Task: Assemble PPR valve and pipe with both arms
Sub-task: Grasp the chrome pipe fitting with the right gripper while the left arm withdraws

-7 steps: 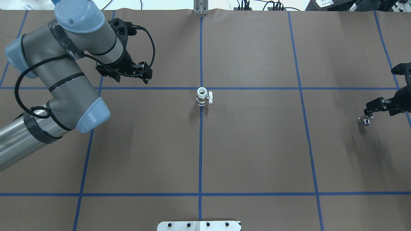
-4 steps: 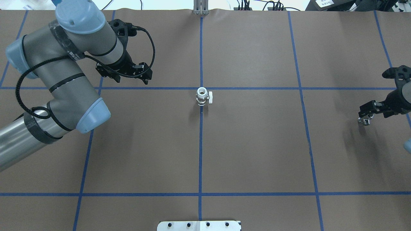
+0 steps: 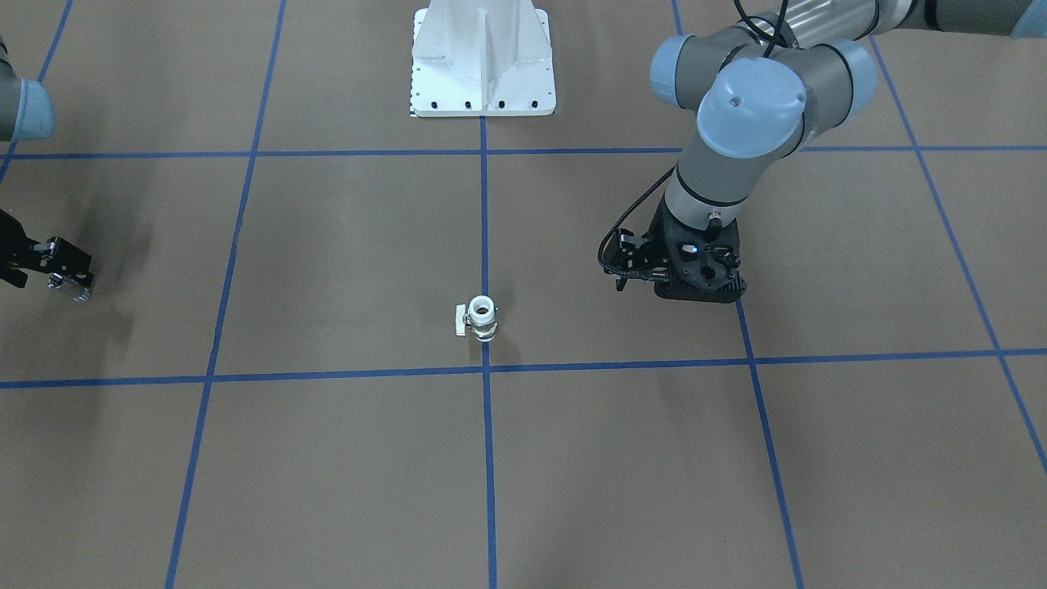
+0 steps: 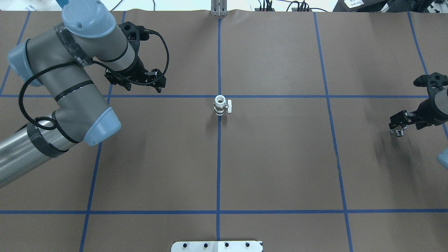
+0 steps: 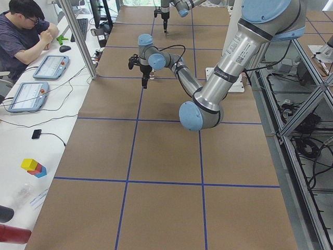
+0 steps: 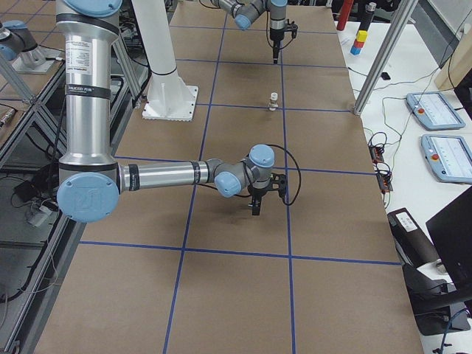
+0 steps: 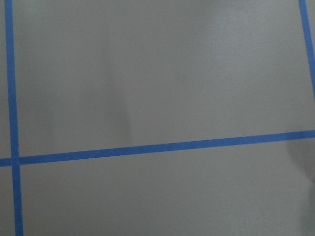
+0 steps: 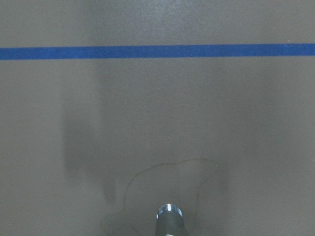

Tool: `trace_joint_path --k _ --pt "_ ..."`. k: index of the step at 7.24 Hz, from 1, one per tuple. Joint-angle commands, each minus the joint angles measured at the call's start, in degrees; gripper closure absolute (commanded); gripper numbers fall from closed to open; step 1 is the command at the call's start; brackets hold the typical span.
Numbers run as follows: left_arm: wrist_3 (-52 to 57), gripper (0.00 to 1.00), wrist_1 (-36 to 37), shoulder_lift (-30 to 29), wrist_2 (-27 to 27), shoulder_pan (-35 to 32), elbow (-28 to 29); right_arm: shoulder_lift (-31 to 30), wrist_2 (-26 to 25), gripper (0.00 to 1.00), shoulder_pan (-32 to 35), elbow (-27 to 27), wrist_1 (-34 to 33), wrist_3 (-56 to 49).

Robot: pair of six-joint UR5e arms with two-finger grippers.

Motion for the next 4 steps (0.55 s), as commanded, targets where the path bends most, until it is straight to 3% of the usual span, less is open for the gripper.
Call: trace_joint_path --k 1,4 --pt "0.1 0.00 0.0 0.0 0.0 0.0 0.0 0.1 0.1 0.26 -0.3 -0.6 0.0 0.0" --pt "0.1 0.00 0.0 0.0 0.0 -0.1 0.0 0.9 0.6 0.34 -0.3 -0.8 0.0 0.0"
